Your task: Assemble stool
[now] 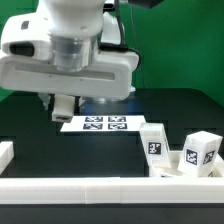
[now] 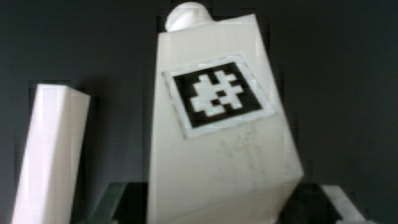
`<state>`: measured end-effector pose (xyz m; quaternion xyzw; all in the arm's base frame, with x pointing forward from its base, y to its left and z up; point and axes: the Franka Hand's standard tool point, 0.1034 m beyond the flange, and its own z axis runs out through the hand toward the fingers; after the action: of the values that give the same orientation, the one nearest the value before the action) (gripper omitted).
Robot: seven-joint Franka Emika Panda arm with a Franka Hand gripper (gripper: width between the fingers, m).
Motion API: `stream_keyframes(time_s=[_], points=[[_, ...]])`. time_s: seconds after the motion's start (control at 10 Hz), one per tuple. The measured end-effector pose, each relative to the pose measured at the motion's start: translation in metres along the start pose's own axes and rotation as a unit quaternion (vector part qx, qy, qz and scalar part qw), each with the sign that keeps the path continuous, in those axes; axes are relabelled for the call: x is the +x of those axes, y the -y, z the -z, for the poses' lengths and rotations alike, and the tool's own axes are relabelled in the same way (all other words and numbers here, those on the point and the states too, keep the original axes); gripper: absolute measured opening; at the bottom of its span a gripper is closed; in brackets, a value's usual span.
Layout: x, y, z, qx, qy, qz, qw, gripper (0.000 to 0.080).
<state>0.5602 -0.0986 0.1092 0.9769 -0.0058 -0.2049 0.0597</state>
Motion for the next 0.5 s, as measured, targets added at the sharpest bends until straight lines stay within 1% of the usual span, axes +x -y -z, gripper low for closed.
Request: stream_keyframes(time_s=[0.2,0.3,0.4,0.5], points=[[-0.007,0.016,0.015,0.025,-0.054,-0.027,0.998,0.0324],[-0.003,0.021,0.024,0.033,-0.1,-0.028,0.994,0.0324],[0.0,0.018,0.022,0.03,-0.143,-0.03,0.989,0.0324],[0.0,0.018,0.02,0.029,-0.17,-0.032,0.985,0.0324]])
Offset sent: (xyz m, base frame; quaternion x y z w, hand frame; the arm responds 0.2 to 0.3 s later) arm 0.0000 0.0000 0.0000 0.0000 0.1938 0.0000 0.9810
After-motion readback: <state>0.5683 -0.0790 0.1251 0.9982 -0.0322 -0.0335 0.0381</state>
